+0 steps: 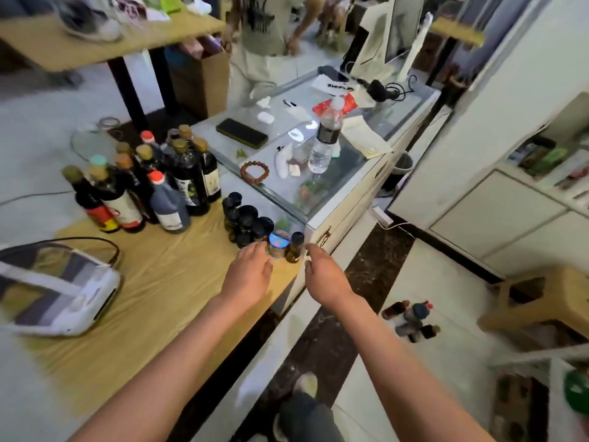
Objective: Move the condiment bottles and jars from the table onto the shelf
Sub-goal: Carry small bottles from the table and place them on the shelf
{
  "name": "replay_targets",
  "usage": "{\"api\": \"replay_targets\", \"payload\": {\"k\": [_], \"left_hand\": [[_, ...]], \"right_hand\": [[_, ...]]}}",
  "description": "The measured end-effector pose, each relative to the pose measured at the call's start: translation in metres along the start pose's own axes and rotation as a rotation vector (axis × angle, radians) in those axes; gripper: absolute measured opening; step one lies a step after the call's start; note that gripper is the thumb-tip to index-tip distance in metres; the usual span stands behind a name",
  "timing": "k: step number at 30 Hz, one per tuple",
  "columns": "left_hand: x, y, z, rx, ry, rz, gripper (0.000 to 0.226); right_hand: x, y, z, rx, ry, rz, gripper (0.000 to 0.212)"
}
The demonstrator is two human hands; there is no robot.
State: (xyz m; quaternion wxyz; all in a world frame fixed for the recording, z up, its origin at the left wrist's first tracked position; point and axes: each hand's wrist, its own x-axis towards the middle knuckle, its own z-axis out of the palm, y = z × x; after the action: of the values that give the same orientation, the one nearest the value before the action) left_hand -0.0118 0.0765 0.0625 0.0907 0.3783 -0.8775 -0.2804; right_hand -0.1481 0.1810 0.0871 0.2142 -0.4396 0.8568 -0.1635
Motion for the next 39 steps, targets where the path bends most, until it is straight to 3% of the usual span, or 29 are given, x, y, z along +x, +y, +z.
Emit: {"api": "replay_targets", "payload": {"k": [7, 11, 16, 19, 28, 36, 39], "left_hand": [[0.053, -0.050, 0.020, -0.136, 0.049, -0.270, 0.042], [0.078, -0.070, 0.030, -0.157, 0.053, -0.389, 0.044], [0.107, -0.085, 0.042, -0.144, 0.019, -0.423, 0.048], [0.115, -0.086, 0.048, -0.126, -0.014, -0.423, 0.050], [0.118, -0.093, 0.052, -0.094, 0.030, -0.391, 0.037], [0.101, -0.083, 0.036, -0.567, 0.019, -0.433, 0.039], [0.097, -0.071, 0.026, -0.831, 0.019, -0.461, 0.042]], "right_hand": [[0.070, 0.008, 0.031, 0.123, 0.122, 0.126, 0.031], [0.099, 0.024, 0.050, 0.060, 0.077, 0.174, 0.034], [0.131, 0.037, 0.060, -0.081, -0.028, 0.145, 0.046], [0.141, 0.038, 0.059, -0.092, -0.045, 0.151, 0.038], [0.141, 0.041, 0.064, 0.159, -0.037, 0.181, 0.034], [0.125, 0.034, 0.053, 0.448, 0.034, 0.302, 0.052], [0.113, 0.026, 0.042, 0.556, 0.037, 0.307, 0.044]]}}
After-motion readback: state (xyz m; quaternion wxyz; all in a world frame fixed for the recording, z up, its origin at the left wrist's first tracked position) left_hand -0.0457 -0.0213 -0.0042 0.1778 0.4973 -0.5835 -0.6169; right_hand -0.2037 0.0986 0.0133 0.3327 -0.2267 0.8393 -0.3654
